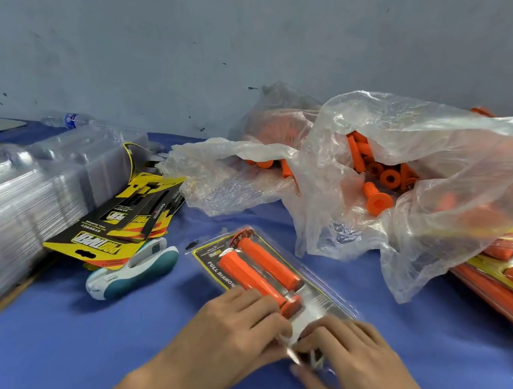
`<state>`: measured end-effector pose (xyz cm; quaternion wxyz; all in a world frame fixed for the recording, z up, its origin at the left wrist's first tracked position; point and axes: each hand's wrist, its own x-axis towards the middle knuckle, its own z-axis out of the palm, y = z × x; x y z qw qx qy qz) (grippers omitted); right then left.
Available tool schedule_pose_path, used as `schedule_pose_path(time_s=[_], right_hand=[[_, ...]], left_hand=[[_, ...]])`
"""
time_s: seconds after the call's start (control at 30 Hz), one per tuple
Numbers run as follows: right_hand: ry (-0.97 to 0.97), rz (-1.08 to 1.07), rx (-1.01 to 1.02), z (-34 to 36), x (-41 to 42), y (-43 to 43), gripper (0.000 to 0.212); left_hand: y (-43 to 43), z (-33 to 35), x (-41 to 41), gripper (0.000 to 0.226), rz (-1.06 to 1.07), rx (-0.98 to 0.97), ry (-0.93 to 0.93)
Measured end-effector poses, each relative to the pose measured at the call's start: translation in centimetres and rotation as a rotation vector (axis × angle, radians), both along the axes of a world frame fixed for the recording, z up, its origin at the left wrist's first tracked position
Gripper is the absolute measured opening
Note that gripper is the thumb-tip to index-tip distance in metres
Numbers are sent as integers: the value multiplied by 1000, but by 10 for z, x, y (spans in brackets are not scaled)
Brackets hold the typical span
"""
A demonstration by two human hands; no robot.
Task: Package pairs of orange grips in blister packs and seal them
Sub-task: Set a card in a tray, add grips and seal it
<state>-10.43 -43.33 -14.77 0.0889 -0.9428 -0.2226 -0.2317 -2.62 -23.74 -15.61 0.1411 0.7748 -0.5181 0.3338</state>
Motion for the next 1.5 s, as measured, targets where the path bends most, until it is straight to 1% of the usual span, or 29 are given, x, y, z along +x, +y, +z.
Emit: schedule_pose_path(time_s=[0.07, 0.13, 0.17, 0.23, 0.3, 0.33, 0.4, 0.5, 0.57, 0.67, 0.73, 0.8, 0.97, 1.07, 1.17, 1.33, 1.43, 1.5], right_hand=[[-55, -53, -23, -1, 1, -12, 22], [-54, -92, 2, 0, 1, -29, 22], [-47, -109, 17, 1, 1, -39, 23], [-38, -155, 25, 3, 1, -57, 21], [-52, -199, 6, 2, 2, -72, 8], [-63, -233, -8, 1, 3, -76, 9], [-64, -313, -41, -4, 6, -78, 29], [-113, -423, -46, -7, 9, -65, 41], [-197, -394, -18, -10, 13, -45, 45], [-309, -251, -53, -14, 23, -5, 32], [-299, -172, -120, -18, 29, 17, 23], [-283, -148, -167, -22, 33, 26, 14], [-298, -79, -147, -23, 39, 30, 12], [-300, -32, -131, -25, 40, 32, 12], [-278, -39, -116, -28, 38, 30, 3], [-266, -55, -120, -29, 31, 13, 14], [-299, -60, -142, -28, 26, 6, 16], [-323, -101, -163, -27, 23, -2, 17]], left_hand=[[-3, 1, 5, 20, 2, -12, 36], [6, 0, 18, 12, 66, 8, 30], [14, 0, 25, 12, 124, 22, 29], [32, -1, 39, 21, 211, 32, 42], [45, -2, 44, 13, 237, 30, 61], [47, -2, 44, 17, 238, 36, 79], [48, -7, 42, 22, 209, 38, 80], [44, -13, 37, 23, 189, -10, 103], [42, -14, 33, 25, 193, -29, 111], [41, -15, 28, 27, 192, -40, 115], [39, -15, 24, 26, 180, -38, 121], [38, -15, 21, 23, 165, -24, 121], [39, -14, 18, 17, 150, -28, 150], [40, -12, 17, 20, 149, -8, 129], [43, -10, 17, 24, 180, 33, 97], [52, -10, 21, 25, 186, 33, 82], [53, -12, 23, 25, 179, 29, 82], [57, -12, 25, 26, 186, 28, 92]])
